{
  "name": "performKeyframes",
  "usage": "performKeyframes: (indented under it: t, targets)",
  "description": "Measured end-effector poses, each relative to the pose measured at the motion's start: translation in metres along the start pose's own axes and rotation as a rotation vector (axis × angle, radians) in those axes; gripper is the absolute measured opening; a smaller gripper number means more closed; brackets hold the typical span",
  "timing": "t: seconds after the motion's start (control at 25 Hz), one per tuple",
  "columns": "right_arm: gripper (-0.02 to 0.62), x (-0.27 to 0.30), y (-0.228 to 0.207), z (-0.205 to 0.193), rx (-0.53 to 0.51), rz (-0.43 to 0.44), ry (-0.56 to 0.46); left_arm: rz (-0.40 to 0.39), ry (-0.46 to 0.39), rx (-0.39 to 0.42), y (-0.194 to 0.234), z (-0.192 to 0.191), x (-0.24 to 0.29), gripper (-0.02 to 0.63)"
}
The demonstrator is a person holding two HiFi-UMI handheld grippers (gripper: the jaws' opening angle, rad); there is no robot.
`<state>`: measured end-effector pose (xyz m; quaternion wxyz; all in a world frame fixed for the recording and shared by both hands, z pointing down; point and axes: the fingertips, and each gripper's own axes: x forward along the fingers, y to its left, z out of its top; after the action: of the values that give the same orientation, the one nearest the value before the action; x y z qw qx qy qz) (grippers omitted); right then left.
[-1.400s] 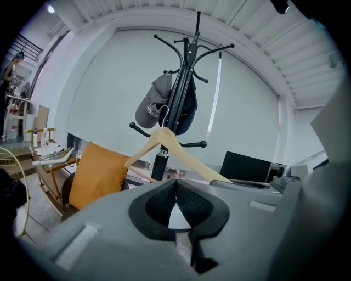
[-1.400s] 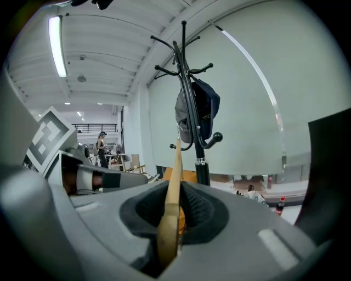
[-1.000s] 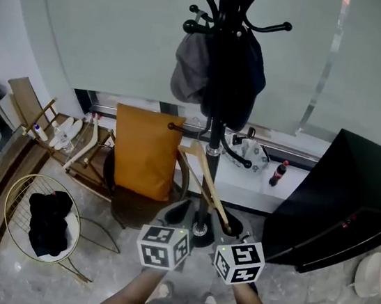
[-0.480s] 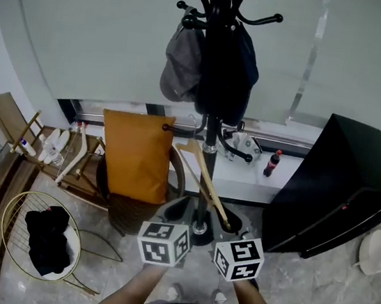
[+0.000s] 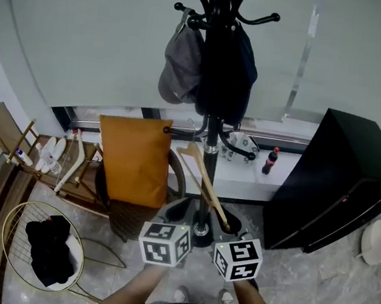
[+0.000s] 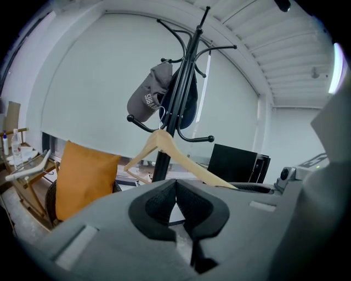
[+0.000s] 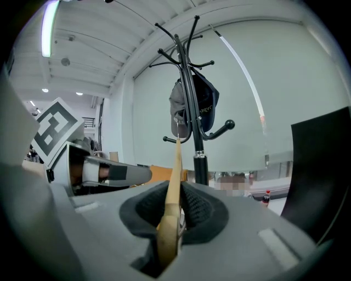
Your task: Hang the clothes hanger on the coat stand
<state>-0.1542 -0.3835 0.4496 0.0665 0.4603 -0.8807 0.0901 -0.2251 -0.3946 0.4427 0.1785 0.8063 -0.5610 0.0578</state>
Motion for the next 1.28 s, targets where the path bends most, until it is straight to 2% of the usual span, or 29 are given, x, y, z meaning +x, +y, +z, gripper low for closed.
performKeyframes:
  t: [0.76,1.28]
  targets:
    - [0.054,-0.002,0.009,-0.018,0.021,-0.085,0.026,-0.064,0.025,0.03,0.003,-0.013,-0.014,0.005]
    - [0.055,0.015,0.011,-0.033,0.03,-0.094,0.052,-0.053,0.043,0.048,0.016,-0.021,-0.016,0.005]
